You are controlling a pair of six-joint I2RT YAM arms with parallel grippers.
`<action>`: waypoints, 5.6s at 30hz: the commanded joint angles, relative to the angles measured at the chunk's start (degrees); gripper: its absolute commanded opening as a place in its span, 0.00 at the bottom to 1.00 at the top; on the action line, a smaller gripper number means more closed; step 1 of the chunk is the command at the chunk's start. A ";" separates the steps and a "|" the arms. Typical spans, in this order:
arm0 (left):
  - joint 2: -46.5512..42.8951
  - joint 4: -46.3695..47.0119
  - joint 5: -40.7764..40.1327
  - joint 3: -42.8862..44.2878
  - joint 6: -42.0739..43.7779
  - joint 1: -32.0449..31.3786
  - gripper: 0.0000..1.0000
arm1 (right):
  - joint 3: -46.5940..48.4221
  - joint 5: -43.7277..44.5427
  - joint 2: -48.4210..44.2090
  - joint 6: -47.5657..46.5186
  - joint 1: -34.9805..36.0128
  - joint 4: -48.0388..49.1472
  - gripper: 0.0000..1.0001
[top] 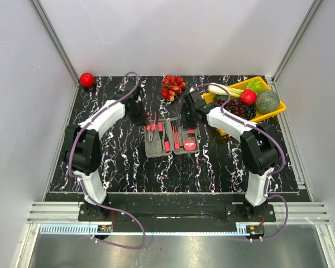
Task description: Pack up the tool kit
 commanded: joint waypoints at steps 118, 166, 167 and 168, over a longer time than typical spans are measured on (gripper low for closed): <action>2.33 8.91 -3.38 -0.08 1.79 1.19 0.05 | 8.34 1.24 5.35 -15.30 13.87 22.24 0.35; 11.01 6.55 0.58 -8.34 5.48 2.51 0.29 | -15.75 7.49 -6.18 -5.28 -6.78 7.92 0.58; 11.45 5.93 -0.21 -7.99 5.65 2.43 0.25 | -15.66 7.32 -5.83 -5.46 -7.22 8.27 0.58; 11.63 5.41 -0.82 -7.81 5.74 2.25 0.22 | -15.49 7.14 -5.39 -5.72 -7.57 8.53 0.57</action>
